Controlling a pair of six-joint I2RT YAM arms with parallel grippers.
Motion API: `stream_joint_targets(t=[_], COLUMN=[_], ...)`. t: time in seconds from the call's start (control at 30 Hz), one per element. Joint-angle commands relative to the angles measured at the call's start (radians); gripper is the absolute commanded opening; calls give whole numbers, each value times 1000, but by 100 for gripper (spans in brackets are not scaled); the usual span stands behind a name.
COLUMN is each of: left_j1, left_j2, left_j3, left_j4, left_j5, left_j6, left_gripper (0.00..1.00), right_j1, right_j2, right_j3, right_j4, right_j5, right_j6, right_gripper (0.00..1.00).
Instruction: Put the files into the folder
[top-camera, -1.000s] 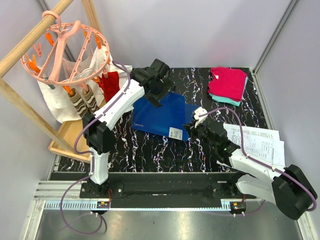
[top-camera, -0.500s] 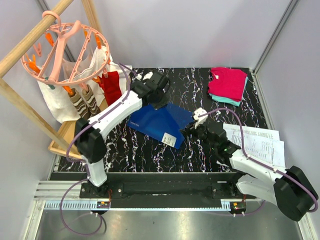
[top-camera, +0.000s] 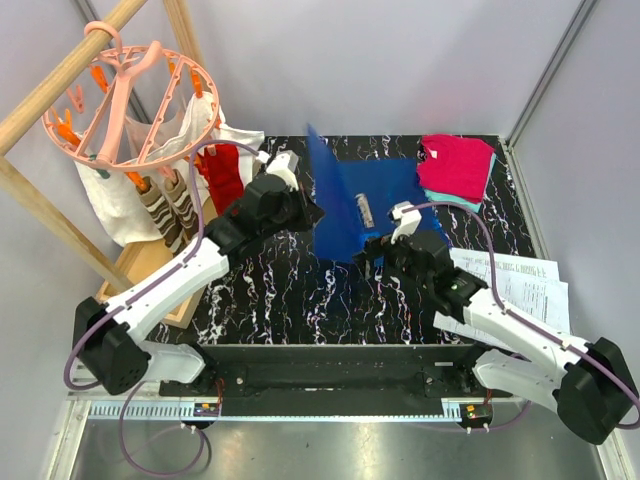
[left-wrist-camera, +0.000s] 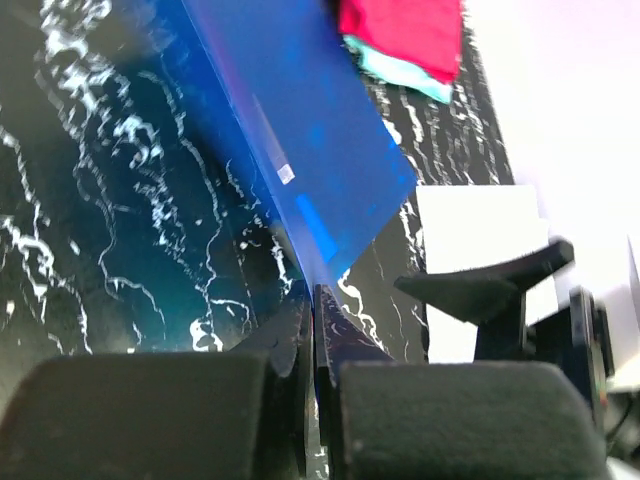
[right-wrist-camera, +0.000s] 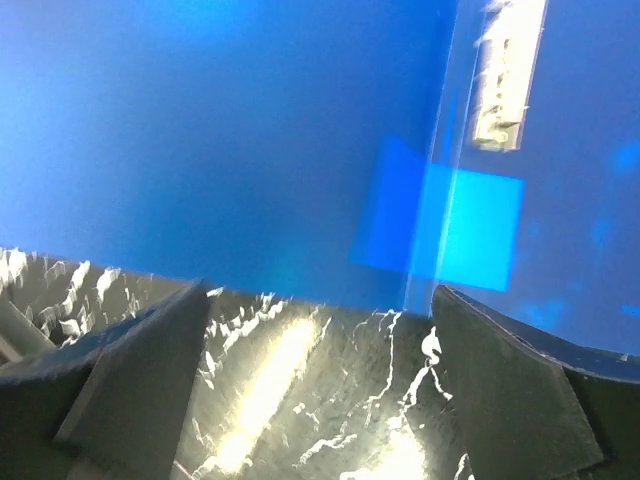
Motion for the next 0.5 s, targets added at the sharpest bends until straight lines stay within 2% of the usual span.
stream_joint_targets(t=[0.0, 0.2, 0.37, 0.47], left_j1=[-31, -30, -30, -30], left_j2=[-89, -165, -226, -267], left_j3=[-89, -229, -281, -298], left_j4=[-39, -65, -121, -177], left_j5=[117, 24, -57, -132], left_j6=[118, 54, 12, 3], left_gripper=[0, 0, 0, 0], right_j1=[-15, -33, -56, -58], right_j2=[-15, 114, 281, 344], right_j3=[152, 247, 299, 307], right_j4=[-62, -148, -165, -166], right_j5=[155, 179, 90, 73], right_j6=[137, 200, 222, 226], right_gripper=[100, 100, 100, 95])
